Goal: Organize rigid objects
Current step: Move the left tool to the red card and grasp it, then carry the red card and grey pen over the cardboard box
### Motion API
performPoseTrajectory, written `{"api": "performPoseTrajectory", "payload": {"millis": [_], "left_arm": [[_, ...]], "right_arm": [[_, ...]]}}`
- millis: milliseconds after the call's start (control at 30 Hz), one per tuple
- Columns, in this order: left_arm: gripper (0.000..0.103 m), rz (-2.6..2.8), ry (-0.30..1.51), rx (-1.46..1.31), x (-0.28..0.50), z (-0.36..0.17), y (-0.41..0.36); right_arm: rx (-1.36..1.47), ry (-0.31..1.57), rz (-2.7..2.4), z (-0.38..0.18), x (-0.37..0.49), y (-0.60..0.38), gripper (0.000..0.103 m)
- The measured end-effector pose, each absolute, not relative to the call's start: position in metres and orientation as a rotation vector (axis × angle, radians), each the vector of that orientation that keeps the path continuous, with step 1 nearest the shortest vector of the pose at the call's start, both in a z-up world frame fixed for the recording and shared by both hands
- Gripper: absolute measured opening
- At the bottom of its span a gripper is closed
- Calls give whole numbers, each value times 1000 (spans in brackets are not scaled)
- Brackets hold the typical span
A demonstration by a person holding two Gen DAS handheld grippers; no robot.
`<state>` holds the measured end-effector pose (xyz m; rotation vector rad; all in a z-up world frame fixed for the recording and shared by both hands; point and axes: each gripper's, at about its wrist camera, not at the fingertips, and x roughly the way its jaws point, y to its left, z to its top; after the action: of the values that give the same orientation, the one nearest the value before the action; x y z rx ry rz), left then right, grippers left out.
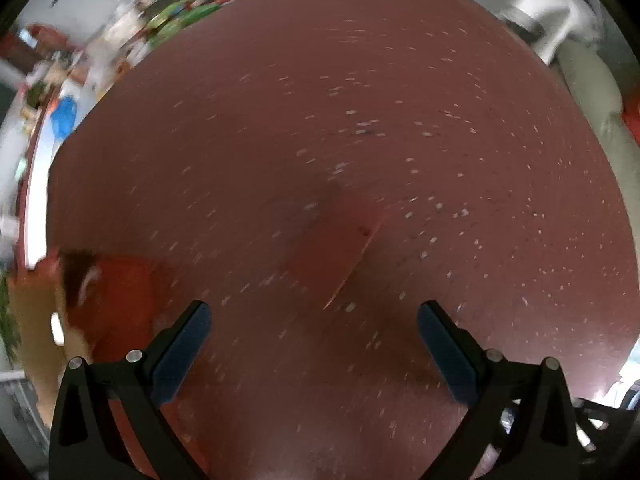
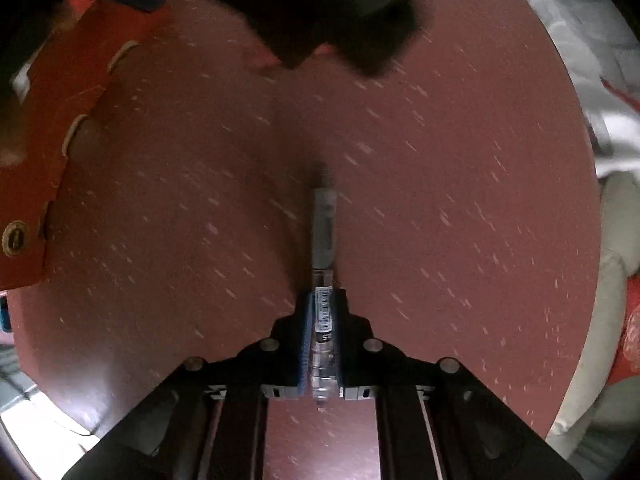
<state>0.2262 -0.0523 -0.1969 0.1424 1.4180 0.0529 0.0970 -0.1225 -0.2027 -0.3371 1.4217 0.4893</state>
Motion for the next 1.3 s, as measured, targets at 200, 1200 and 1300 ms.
{"api": "performPoseTrajectory", "payload": {"millis": [200, 1200, 1300], "left_arm": [[103, 9, 1355, 239, 250, -214, -66], [37, -78, 1521, -236, 88, -179, -26], [37, -41, 1504, -237, 69, -163, -19]], "right_arm": [[-272, 1477, 464, -209, 93, -167, 11], [-77, 1536, 476, -172, 106, -207, 11], [-82, 1530, 490, -161, 100, -200, 11]]}}
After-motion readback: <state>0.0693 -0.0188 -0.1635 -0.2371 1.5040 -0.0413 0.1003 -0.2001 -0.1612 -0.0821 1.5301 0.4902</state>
